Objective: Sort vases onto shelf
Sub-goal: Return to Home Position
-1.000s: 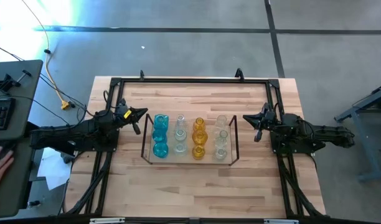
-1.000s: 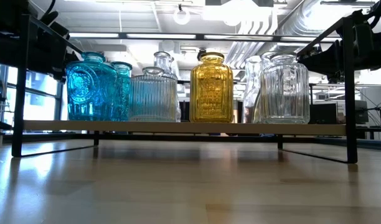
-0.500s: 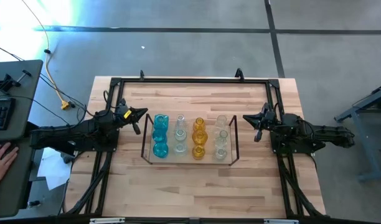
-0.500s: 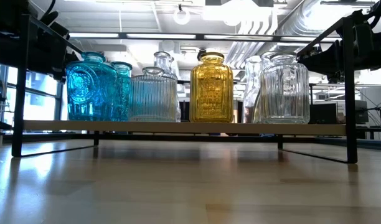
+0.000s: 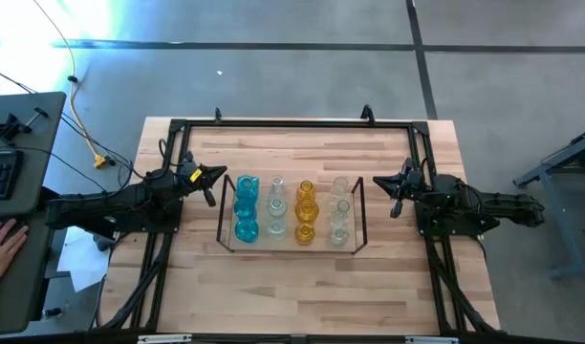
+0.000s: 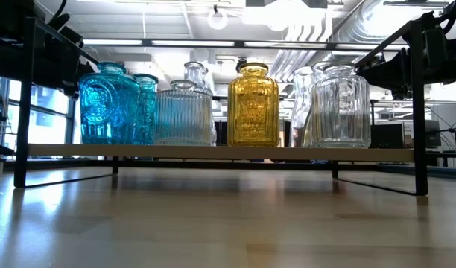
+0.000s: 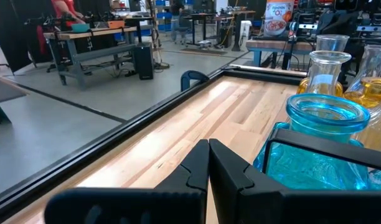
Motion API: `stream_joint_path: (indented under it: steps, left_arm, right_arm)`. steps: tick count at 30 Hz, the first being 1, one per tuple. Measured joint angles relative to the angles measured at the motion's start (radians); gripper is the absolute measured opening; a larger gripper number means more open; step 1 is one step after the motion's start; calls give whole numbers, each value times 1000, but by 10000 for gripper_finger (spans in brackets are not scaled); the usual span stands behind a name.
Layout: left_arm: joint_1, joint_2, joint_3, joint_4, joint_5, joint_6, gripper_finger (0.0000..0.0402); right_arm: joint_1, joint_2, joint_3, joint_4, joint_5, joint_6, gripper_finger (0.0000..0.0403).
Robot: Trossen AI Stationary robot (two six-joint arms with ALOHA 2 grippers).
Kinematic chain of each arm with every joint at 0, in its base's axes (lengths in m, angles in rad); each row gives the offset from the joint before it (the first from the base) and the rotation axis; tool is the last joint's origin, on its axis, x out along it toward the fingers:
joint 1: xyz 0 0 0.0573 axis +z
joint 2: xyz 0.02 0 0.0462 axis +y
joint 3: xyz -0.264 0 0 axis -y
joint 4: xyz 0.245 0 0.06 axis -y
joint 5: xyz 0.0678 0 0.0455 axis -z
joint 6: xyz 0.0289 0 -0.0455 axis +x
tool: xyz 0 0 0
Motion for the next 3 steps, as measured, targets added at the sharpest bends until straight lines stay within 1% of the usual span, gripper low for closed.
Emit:
stream_joint_path:
  steps: [3]
  left_arm:
    - [0, 0, 0, 0, 0, 0, 0]
  right_arm:
    - [0, 0, 0, 0, 0, 0, 0]
